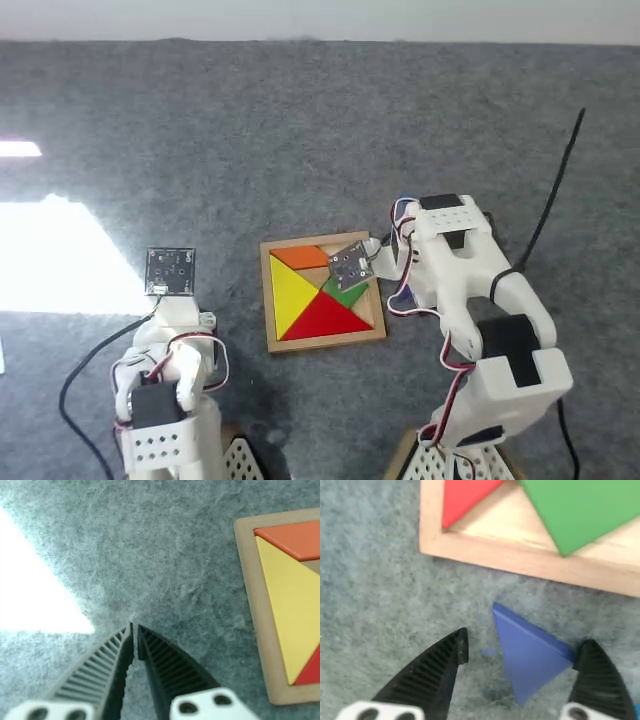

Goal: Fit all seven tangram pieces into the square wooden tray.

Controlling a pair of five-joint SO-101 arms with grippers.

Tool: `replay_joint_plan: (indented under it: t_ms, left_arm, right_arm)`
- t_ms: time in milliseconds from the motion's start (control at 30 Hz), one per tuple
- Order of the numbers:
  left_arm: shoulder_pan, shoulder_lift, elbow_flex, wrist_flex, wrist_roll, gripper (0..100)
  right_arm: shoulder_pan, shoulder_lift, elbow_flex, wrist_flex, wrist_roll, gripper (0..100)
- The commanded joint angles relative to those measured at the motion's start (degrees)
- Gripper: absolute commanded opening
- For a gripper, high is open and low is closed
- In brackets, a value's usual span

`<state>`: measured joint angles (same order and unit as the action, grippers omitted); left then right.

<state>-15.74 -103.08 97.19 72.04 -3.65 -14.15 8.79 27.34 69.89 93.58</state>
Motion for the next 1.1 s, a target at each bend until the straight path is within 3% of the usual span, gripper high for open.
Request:
replay_joint_plan:
  t_ms: [0,133,200,567,800,1067]
  left_arm:
    - [-0.53,-1.05,-0.75,0.18,0.09,1]
    - [-0.53,-1.05,-0.75,0.18,0.09,1]
    - [-0.53,-1.05,-0.75,0.18,0.09,1]
    - [-0.53,-1.05,-0.75,0.18,0.09,1]
    - [-0.53,-1.05,-0.75,0.18,0.09,1]
    - [-0.53,-1.05,-0.75,0.18,0.09,1]
  right_arm:
    - [0.84,-1.63,-0.70,-1.27,-6.95,20.3]
    - [1.01,-1.71,-1.93,-4.44,-15.03,6.7]
    - [1.01,-1.71,-2.81,-4.18,-17.05,5.7]
    - [4.70,-1.98,-5.71,-4.09,-20.92,29.9]
    - [7.34,-1.71,-2.37,-4.18,-18.73,31.1]
    - [4.53,-2.95,0.26,-2.51,-18.11,31.4]
